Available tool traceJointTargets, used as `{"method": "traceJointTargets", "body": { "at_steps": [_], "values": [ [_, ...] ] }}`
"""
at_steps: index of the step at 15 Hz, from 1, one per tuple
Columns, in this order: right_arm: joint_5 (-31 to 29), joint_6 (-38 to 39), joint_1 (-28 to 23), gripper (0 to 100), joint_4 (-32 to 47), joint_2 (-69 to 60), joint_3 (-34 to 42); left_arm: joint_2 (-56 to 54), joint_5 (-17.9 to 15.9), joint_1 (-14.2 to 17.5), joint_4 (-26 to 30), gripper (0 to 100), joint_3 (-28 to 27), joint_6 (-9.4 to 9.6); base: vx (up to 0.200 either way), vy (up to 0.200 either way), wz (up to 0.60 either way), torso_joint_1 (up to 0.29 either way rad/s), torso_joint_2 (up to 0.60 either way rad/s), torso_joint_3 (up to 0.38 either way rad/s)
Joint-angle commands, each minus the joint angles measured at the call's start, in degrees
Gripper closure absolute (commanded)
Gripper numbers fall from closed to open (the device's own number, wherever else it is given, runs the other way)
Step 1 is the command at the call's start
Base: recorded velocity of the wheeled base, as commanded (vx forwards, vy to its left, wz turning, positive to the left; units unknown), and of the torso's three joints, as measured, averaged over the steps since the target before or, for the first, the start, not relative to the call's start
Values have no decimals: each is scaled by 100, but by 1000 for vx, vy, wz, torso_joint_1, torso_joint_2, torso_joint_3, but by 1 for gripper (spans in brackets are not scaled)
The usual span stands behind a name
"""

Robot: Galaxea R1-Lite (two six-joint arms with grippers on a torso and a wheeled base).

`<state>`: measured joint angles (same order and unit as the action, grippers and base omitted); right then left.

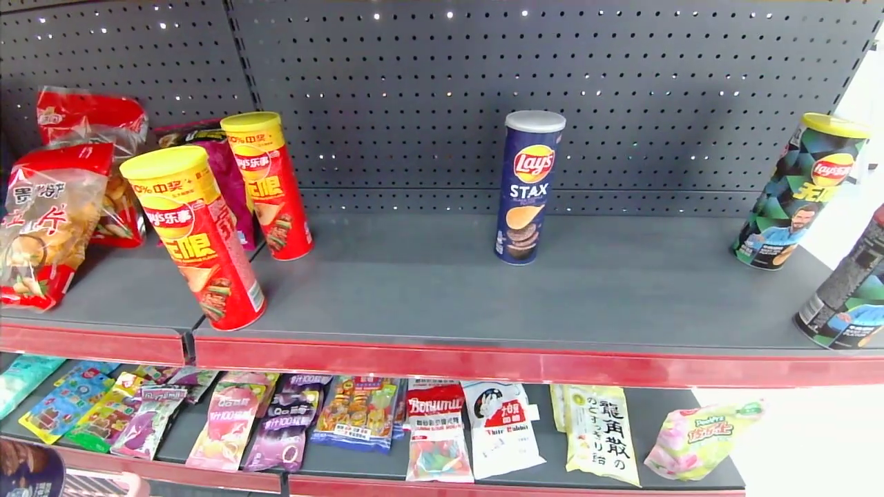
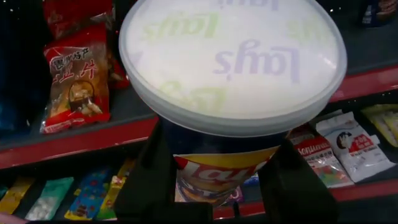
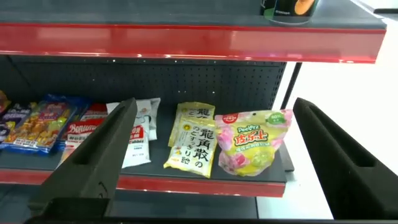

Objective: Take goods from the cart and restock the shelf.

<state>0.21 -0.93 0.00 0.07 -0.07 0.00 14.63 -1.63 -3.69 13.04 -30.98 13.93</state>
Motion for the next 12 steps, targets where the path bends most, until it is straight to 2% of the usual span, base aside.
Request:
{"method": "traceJointTargets", "body": {
  "at_steps": [1,2,4,5,7,8,10,11,12],
  "values": [
    [58,-22,0,0,1,7,0,-338,-135,-9,111,100,83,-22,0,0,0,0,0,0],
    [638,-136,9,0,-78,95,-272,-452,-329,-35,427,100,13,-128,0,0,0,0,0,0],
    [928,-30,9,0,-78,1668,-1731,-426,-768,-44,445,100,-22,-805,0,0,0,0,0,0],
    [1069,-48,185,0,-42,2380,-2399,-391,-786,-35,445,100,21,-892,0,0,0,0,0,0],
    [1386,-523,457,0,-78,3092,-2707,-320,-759,-35,453,100,39,-884,0,0,0,0,0,0],
    [1421,-821,624,0,-86,3716,-3111,-276,-751,-35,453,100,48,-875,0,0,0,0,0,0],
    [1403,-813,1547,0,-104,4753,-3902,-215,-513,0,497,100,65,-866,0,0,0,0,0,0],
    [1359,-804,1951,0,-130,5272,-4175,-118,-549,-9,497,100,65,-866,0,0,0,0,0,0],
    [1342,-795,1995,0,-359,5773,-4395,-21,-619,-26,489,100,65,-884,0,0,0,0,0,0]
  ]
}}
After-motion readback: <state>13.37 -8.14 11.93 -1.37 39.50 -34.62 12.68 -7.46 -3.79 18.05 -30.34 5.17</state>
